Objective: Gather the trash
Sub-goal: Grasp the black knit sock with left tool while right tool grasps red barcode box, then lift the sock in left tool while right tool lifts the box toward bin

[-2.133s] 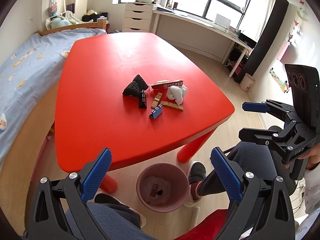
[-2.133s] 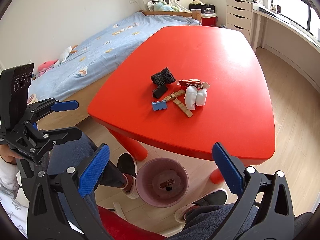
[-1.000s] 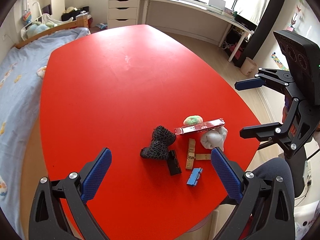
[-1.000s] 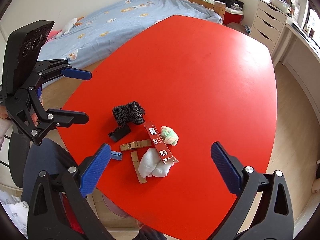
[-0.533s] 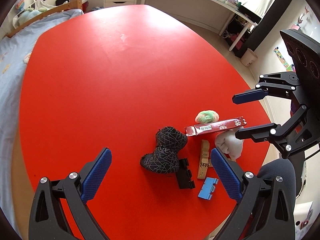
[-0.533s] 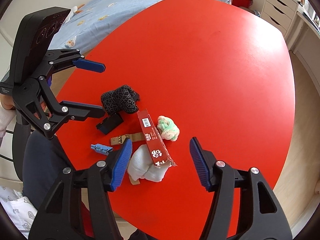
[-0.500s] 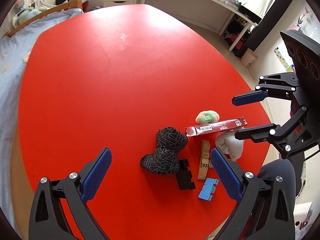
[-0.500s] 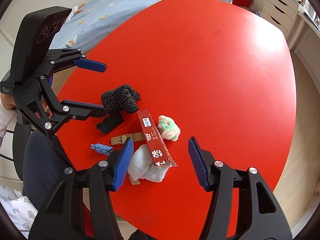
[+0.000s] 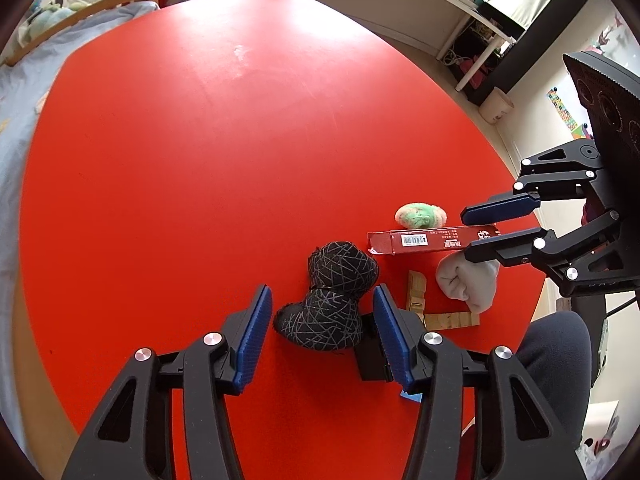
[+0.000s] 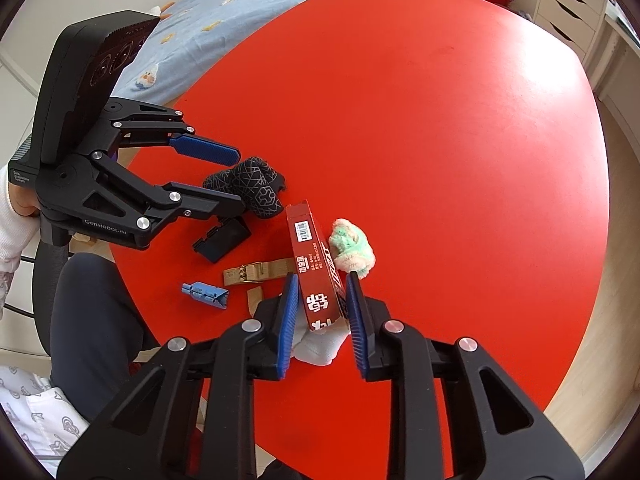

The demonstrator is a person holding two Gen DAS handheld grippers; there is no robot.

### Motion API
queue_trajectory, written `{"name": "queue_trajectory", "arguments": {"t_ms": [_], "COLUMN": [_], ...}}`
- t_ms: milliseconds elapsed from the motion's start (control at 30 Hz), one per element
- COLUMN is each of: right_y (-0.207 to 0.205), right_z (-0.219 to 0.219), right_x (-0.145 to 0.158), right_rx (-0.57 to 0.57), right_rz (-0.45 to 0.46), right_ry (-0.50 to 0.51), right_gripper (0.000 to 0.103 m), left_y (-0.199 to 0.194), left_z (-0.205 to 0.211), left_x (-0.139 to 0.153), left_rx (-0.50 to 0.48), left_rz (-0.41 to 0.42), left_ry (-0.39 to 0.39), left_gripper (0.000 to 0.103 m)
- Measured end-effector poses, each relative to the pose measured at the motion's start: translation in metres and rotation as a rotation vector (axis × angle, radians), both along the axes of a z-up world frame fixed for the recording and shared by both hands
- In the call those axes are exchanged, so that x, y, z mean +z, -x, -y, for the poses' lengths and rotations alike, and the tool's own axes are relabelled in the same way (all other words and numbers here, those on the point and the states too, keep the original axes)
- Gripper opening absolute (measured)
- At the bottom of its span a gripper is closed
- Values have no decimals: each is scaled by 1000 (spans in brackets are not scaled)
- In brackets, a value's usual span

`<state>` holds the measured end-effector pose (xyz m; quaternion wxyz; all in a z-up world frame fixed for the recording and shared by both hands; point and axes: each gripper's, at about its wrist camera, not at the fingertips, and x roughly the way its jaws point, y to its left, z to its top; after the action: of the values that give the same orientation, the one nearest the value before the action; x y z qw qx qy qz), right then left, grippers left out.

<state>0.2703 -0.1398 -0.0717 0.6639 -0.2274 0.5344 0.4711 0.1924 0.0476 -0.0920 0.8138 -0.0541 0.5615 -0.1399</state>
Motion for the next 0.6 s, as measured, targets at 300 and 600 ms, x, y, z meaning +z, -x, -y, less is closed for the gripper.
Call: {"name": "queue_trajectory", "arguments": {"t_ms": [300, 600], "right_y": [-1, -1], "right_z": [-1, -2], "right_x": [-1, 6], "right_rx": [-25, -31], "right_rz": [-3, 20], "right_ry": [-10, -19], "right_gripper": [20, 18], "left_y": [2, 7], "left_z": [4, -2], "left_x": [5, 12], "left_rx": [0, 15], "left_rz": [15, 38], "left_ry": [-9, -10], "left_gripper": [27, 25]}}
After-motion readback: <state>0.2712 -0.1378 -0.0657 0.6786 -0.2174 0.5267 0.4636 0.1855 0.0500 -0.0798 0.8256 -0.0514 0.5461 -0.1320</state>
